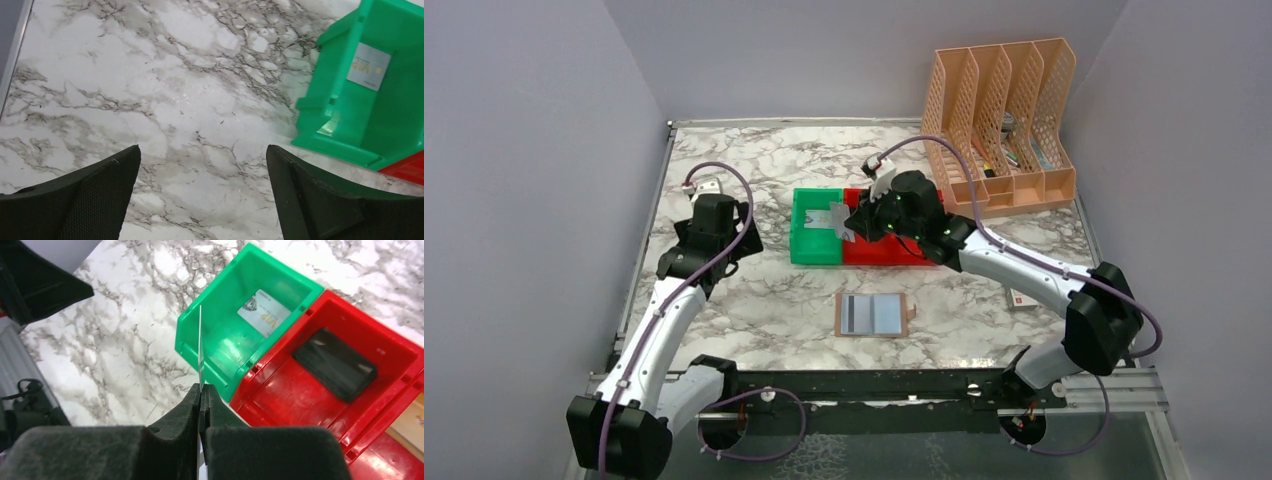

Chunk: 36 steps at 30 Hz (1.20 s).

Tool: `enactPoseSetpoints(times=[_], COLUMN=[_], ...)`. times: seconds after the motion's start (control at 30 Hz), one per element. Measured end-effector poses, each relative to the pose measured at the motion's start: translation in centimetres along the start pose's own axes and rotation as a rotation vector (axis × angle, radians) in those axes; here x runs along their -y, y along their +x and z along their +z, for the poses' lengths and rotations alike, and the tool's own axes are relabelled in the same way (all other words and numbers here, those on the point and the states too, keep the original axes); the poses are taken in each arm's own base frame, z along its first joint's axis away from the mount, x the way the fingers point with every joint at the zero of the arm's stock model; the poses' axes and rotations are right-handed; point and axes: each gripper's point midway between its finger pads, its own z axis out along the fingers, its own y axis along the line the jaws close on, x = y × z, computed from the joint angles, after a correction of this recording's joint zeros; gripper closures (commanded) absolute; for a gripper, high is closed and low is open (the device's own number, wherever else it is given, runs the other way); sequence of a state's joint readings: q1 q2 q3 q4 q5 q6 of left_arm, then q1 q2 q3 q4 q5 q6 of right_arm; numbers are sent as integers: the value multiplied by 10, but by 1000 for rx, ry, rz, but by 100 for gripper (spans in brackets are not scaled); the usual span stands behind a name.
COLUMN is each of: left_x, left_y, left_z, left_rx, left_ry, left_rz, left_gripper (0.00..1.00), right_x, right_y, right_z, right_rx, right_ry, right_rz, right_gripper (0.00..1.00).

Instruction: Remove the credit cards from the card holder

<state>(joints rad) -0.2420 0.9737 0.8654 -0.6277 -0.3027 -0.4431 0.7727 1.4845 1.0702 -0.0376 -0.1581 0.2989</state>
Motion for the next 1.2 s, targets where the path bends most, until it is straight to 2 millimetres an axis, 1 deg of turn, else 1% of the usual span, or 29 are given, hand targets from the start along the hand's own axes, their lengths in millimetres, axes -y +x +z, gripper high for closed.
enactPoseSetpoints(times=[0.07,0.17,0.3,0.4,0.5,0.63,0.8,0.93,1.07,1.2], left_x=[-13,-17,-18,-20,-22,-28,-33,-35,-35,-36], left_y=[6,10,3,2,0,-5,-13,-14,-14,-14], left_z=[3,0,-7,-9,-9,-14,-23,-24,-23,-23], left_rx=[-10,-7,31,42,50,85,135,141,141,142], left_ry=[-33,-35,-28,-36,-50,-73,-83,-93,-96,-97], left_rz=[-26,-35,-46,-48,-52,-65,-85,-88,-88,-88], left_gripper=[1,1,1,1,1,1,1,1,1,1], right_x=[2,7,12,17,16,19,25,28,29,32], right_y=[-5,-11,-16,-24,-32,-34,-29,-22,-13,2], right_z=[6,16,29,40,51,62,77,91,112,132], right_rx=[0,-3,-23,-30,-35,-59,-105,-144,-188,-243], right_ry=[32,76,128,172,200,224,245,246,250,260], right_rz=[-34,-72,-120,-161,-205,-251,-296,-331,-384,-456], right_gripper=[99,99,99,99,99,99,99,99,99,99])
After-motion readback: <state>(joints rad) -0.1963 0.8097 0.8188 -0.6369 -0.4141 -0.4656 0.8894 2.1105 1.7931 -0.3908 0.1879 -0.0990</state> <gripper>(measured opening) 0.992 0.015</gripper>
